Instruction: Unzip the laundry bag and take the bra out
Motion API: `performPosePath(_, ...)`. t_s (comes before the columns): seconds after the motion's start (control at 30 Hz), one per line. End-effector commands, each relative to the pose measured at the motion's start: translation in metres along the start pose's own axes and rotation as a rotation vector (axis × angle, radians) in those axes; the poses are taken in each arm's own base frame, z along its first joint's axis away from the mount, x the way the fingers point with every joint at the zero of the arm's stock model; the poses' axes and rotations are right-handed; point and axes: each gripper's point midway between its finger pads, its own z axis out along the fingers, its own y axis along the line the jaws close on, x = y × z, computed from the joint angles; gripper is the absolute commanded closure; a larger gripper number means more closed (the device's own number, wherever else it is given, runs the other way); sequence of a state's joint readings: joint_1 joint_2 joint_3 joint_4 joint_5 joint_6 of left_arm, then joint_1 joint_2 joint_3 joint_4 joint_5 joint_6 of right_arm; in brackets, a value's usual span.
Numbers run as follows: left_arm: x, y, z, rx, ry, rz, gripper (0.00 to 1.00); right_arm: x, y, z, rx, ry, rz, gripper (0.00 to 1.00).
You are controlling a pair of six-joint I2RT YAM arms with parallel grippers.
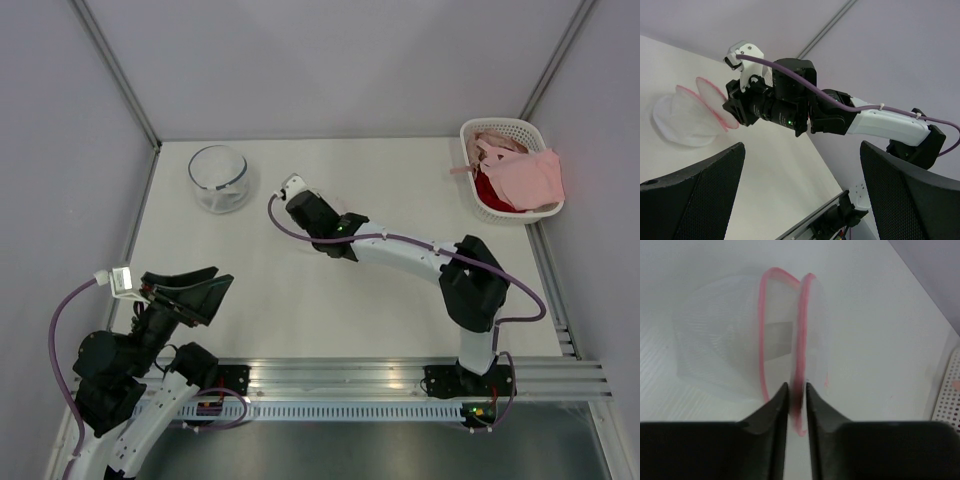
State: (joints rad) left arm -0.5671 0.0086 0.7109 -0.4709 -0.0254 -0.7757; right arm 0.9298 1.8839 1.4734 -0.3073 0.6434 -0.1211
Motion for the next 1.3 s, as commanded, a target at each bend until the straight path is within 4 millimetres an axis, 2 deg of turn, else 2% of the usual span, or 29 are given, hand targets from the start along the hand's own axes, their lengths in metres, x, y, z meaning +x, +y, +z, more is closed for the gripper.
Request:
performPosePath(0.0,-0.008,-0.006,-0.006,0.026,-0.039,-0.006,0.00,-0.014,0.038,-0.013,-0.165,-0.068,-0.041,0.69)
performPosePath(0.03,-0.008,-0.006,-0.005,0.026,-0.040,-0.006,0.00,-0.014,0.047,-0.016,-0.211,-0.076,-0.040,0.58)
performPosePath(0.07,-0.008,-0.006,-0.005,0.027,-0.041,-0.006,0.00,-0.016,0.051,-0.019,-0.239,-0.089,-0.032,0.51)
performPosePath(0.1,-0.009,-0.006,-0.005,0.027,-0.041,-0.006,0.01,-0.012,0.064,-0.022,-0.305,-0.092,-0.020,0.45)
performPosePath(0.2,-0.009,-0.007,-0.005,0.029,-0.041,-0.006,0.00,-0.021,0.071,-0.037,-0.389,-0.163,0.032,0.34)
performPosePath(0.23,-0.009,-0.007,-0.006,0.030,-0.042,-0.006,0.00,-0.028,0.070,-0.045,-0.416,-0.188,0.060,0.33)
performPosePath(0.3,-0.010,-0.008,-0.006,0.032,-0.046,-0.006,0.00,-0.030,0.064,-0.047,-0.411,-0.193,0.085,0.33)
performPosePath(0.47,-0.008,-0.007,-0.005,0.030,-0.039,-0.009,0.00,-0.045,0.027,-0.070,-0.376,-0.266,0.227,0.34)
performPosePath(0.5,-0.007,-0.006,-0.005,0.028,-0.037,-0.012,0.00,-0.043,0.018,-0.070,-0.363,-0.281,0.275,0.30)
performPosePath(0.53,-0.007,-0.006,-0.005,0.027,-0.036,-0.013,0.00,-0.051,-0.001,-0.083,-0.341,-0.321,0.327,0.22)
performPosePath(0.57,-0.006,-0.005,-0.004,0.026,-0.033,-0.013,0.00,-0.048,-0.014,-0.084,-0.310,-0.312,0.382,0.16)
performPosePath(0.63,-0.004,-0.005,-0.003,0.027,-0.025,-0.018,0.00,-0.047,-0.031,-0.097,-0.293,-0.316,0.416,0.02)
performPosePath(0.67,-0.002,-0.004,-0.001,0.023,-0.017,-0.019,0.00,-0.038,-0.035,-0.099,-0.274,-0.280,0.439,0.02)
performPosePath(0.7,0.000,-0.006,-0.001,0.034,-0.008,-0.022,0.00,-0.038,-0.041,-0.107,-0.271,-0.283,0.454,0.02)
performPosePath(0.73,0.005,-0.001,0.007,0.010,0.016,-0.023,0.00,-0.029,-0.042,-0.110,-0.271,-0.253,0.458,0.02)
performPosePath(0.77,0.012,-0.005,0.008,0.039,0.047,-0.026,0.00,-0.023,-0.042,-0.113,-0.273,-0.236,0.481,0.02)
performPosePath(0.8,0.016,-0.004,0.011,0.042,0.064,-0.028,0.00,-0.023,-0.049,-0.126,-0.279,-0.251,0.508,0.02)
performPosePath(0.83,0.023,0.000,0.015,0.030,0.089,-0.028,0.00,-0.011,-0.048,-0.129,-0.283,-0.225,0.510,0.02)
performPosePath(0.87,0.025,0.001,0.017,0.027,0.103,-0.029,0.00,-0.008,-0.049,-0.136,-0.296,-0.229,0.529,0.02)
performPosePath(0.9,0.031,0.001,0.019,0.030,0.130,-0.027,0.00,-0.011,-0.057,-0.154,-0.326,-0.267,0.576,0.02)
performPosePath(0.93,0.034,0.002,0.020,0.027,0.144,-0.023,0.00,-0.008,-0.058,-0.163,-0.341,-0.280,0.593,0.02)
performPosePath(0.97,0.040,0.004,0.024,0.019,0.176,-0.019,0.01,0.004,-0.056,-0.166,-0.354,-0.264,0.603,0.02)
performPosePath(1.0,0.043,0.006,0.026,0.014,0.190,-0.017,0.00,0.003,-0.063,-0.183,-0.375,-0.297,0.640,0.02)
performPosePath(1.03,0.045,0.007,0.028,0.009,0.204,-0.015,0.00,0.008,-0.065,-0.189,-0.382,-0.295,0.652,0.02)
performPosePath(1.07,0.049,0.009,0.030,0.003,0.219,-0.013,0.01,0.021,-0.064,-0.191,-0.383,-0.264,0.651,0.02)
performPosePath(1.1,0.055,0.014,0.035,-0.019,0.243,-0.013,0.00,0.022,-0.070,-0.202,-0.391,-0.282,0.678,0.02)
performPosePath(1.27,0.062,0.019,0.045,-0.041,0.281,-0.002,0.00,0.045,-0.080,-0.226,-0.400,-0.285,0.717,0.02)
